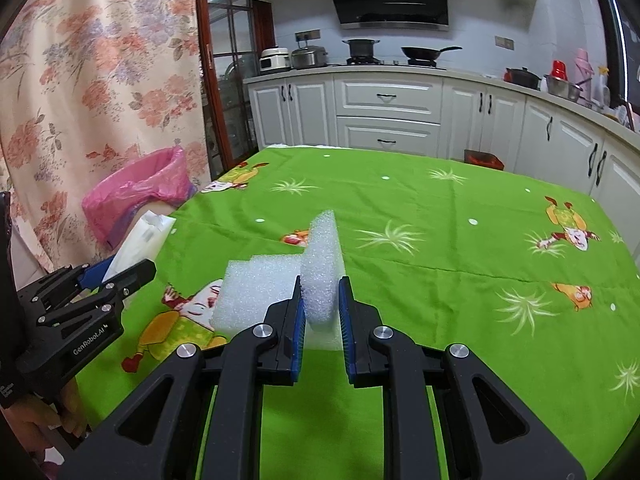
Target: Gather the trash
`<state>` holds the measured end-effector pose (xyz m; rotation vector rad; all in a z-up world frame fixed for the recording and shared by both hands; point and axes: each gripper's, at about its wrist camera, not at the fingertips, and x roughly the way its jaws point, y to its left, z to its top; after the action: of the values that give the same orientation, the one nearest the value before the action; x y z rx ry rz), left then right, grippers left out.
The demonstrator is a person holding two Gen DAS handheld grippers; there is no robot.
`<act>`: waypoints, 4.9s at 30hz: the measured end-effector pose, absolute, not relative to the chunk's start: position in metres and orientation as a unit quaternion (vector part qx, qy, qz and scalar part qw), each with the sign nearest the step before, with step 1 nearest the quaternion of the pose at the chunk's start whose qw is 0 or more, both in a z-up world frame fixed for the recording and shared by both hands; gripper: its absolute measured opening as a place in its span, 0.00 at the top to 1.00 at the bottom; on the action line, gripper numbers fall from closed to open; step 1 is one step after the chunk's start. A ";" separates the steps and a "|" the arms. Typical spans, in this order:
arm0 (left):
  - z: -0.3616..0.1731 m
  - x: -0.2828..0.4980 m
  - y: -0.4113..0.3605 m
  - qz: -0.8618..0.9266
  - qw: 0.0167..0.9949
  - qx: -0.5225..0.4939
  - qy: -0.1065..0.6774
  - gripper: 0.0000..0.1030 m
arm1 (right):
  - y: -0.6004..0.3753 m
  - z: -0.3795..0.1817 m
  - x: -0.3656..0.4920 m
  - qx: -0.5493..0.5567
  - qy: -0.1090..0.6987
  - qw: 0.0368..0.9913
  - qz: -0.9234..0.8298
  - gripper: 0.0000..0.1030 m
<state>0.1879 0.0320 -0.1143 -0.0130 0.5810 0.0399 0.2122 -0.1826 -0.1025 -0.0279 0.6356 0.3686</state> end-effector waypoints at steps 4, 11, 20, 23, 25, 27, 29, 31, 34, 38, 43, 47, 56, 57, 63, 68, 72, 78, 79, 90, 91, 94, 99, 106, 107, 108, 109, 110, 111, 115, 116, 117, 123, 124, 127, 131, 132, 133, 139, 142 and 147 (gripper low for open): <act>-0.107 0.181 0.043 0.030 0.962 -0.002 0.273 0.66 | -0.171 -0.098 0.214 -0.020 0.309 0.931 0.193 0.84; -0.094 0.179 0.070 0.058 0.964 -0.008 0.259 0.65 | -0.137 -0.087 0.218 -0.038 0.300 0.926 0.227 0.84; -0.069 0.176 0.118 0.106 0.966 -0.004 0.234 0.65 | -0.087 -0.070 0.241 -0.050 0.288 0.915 0.278 0.84; -0.056 0.178 0.142 0.125 0.967 -0.015 0.223 0.65 | -0.065 -0.063 0.246 -0.060 0.279 0.911 0.298 0.84; -0.049 0.183 0.158 0.133 0.966 -0.019 0.223 0.65 | -0.049 -0.057 0.253 -0.065 0.271 0.908 0.311 0.84; -0.044 0.188 0.171 0.140 0.965 -0.021 0.221 0.65 | -0.033 -0.051 0.259 -0.065 0.265 0.906 0.325 0.84; -0.038 0.194 0.187 0.147 0.964 -0.024 0.222 0.65 | -0.020 -0.046 0.265 -0.065 0.261 0.903 0.336 0.84; -0.034 0.199 0.199 0.155 0.963 -0.025 0.221 0.65 | -0.004 -0.043 0.272 -0.066 0.258 0.898 0.349 0.84; -0.030 0.208 0.218 0.163 0.959 -0.035 0.228 0.65 | 0.017 -0.038 0.286 -0.065 0.258 0.894 0.361 0.84; -0.028 0.223 0.244 0.174 0.955 -0.051 0.234 0.64 | 0.046 -0.032 0.308 -0.063 0.259 0.887 0.377 0.84; -0.022 0.240 0.277 0.188 0.951 -0.086 0.232 0.63 | 0.085 -0.028 0.336 -0.074 0.265 0.879 0.391 0.84; -0.019 0.253 0.294 0.195 0.948 -0.095 0.232 0.62 | 0.108 -0.025 0.355 -0.076 0.265 0.875 0.398 0.84; -0.022 0.276 0.311 0.212 0.946 -0.083 0.231 0.56 | 0.140 -0.025 0.382 -0.076 0.264 0.867 0.415 0.82; -0.023 0.278 0.312 0.214 0.945 -0.083 0.232 0.44 | 0.145 -0.026 0.384 -0.083 0.262 0.867 0.415 0.79; -0.032 0.271 0.321 0.240 0.939 -0.090 0.227 0.18 | 0.135 -0.030 0.388 -0.060 0.260 0.867 0.421 0.39; -0.033 0.253 0.317 0.264 0.935 -0.087 0.220 0.05 | 0.105 -0.028 0.380 -0.041 0.259 0.873 0.412 0.39; -0.028 0.236 0.299 0.290 0.930 -0.060 0.218 0.05 | 0.079 -0.022 0.364 -0.036 0.260 0.879 0.398 0.37; -0.010 0.191 0.255 0.316 0.932 -0.026 0.179 0.05 | 0.034 -0.009 0.324 -0.021 0.248 0.884 0.395 0.23; -0.007 0.186 0.250 0.313 0.933 -0.024 0.176 0.05 | 0.027 -0.007 0.315 -0.023 0.245 0.886 0.394 0.21; 0.006 0.112 0.188 0.284 0.940 -0.047 0.183 0.05 | -0.024 -0.003 0.232 -0.047 0.228 0.885 0.403 0.18; 0.005 0.105 0.180 0.282 0.941 -0.043 0.184 0.05 | -0.028 -0.004 0.227 -0.045 0.229 0.885 0.404 0.18; 0.003 0.092 0.166 0.273 0.943 -0.040 0.187 0.05 | -0.039 -0.005 0.210 -0.047 0.223 0.886 0.403 0.18; 0.005 0.078 0.145 0.254 0.948 -0.037 0.190 0.05 | -0.054 -0.008 0.197 -0.042 0.221 0.891 0.394 0.18; 0.009 0.064 0.120 0.244 0.953 -0.014 0.179 0.05 | -0.063 -0.010 0.183 -0.038 0.216 0.893 0.394 0.18; 0.009 0.063 0.119 0.242 0.953 -0.015 0.180 0.05 | -0.063 -0.011 0.181 -0.039 0.215 0.892 0.395 0.18; 0.009 0.062 0.119 0.242 0.953 -0.016 0.180 0.05 | -0.063 -0.012 0.178 -0.040 0.215 0.892 0.396 0.18; 0.009 0.061 0.119 0.243 0.953 -0.016 0.180 0.05 | -0.064 -0.012 0.177 -0.041 0.215 0.892 0.397 0.18; 0.009 0.060 0.118 0.242 0.953 -0.016 0.181 0.05 | -0.065 -0.013 0.175 -0.041 0.215 0.891 0.397 0.18; 0.009 0.059 0.117 0.241 0.953 -0.017 0.183 0.05 | -0.065 -0.013 0.174 -0.041 0.215 0.891 0.397 0.18; 0.009 0.057 0.118 0.238 0.954 -0.016 0.184 0.05 | -0.070 -0.013 0.171 -0.039 0.213 0.893 0.395 0.18; 0.009 0.057 0.118 0.237 0.954 -0.016 0.184 0.05 | -0.071 -0.012 0.170 -0.036 0.213 0.893 0.395 0.18; 0.010 0.056 0.118 0.236 0.954 -0.016 0.184 0.05 | -0.071 -0.011 0.170 -0.035 0.212 0.893 0.395 0.18; 0.011 0.054 0.117 0.233 0.955 -0.017 0.182 0.05 | -0.073 -0.007 0.166 -0.037 0.205 0.895 0.394 0.18; 0.011 0.055 0.117 0.232 0.955 -0.018 0.183 0.05 | -0.074 -0.007 0.165 -0.037 0.205 0.895 0.393 0.18; 0.010 0.054 0.118 0.231 0.955 -0.020 0.184 0.05 | -0.074 -0.007 0.165 -0.037 0.208 0.896 0.392 0.18; 0.010 0.053 0.118 0.230 0.955 -0.021 0.184 0.05 | -0.075 -0.007 0.164 -0.037 0.209 0.896 0.390 0.18; 0.010 0.053 0.118 0.229 0.955 -0.021 0.184 0.05 | -0.075 -0.007 0.164 -0.036 0.209 0.896 0.389 0.18; 0.010 0.053 0.118 0.229 0.955 -0.020 0.184 0.05 | -0.075 -0.006 0.163 -0.036 0.209 0.896 0.389 0.18; 0.010 0.053 0.118 0.230 0.955 -0.021 0.184 0.05 | -0.076 -0.006 0.163 -0.036 0.208 0.897 0.389 0.18; 0.010 0.053 0.118 0.231 0.955 -0.021 0.183 0.05 | -0.076 -0.006 0.163 -0.036 0.208 0.897 0.389 0.18; 0.009 0.053 0.119 0.229 0.955 -0.024 0.185 0.05 | -0.076 -0.006 0.164 -0.035 0.210 0.897 0.388 0.18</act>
<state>0.0525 0.1191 0.0092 -0.0486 0.3753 0.4645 0.1639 -0.0764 -0.0064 -0.0728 0.4357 0.8040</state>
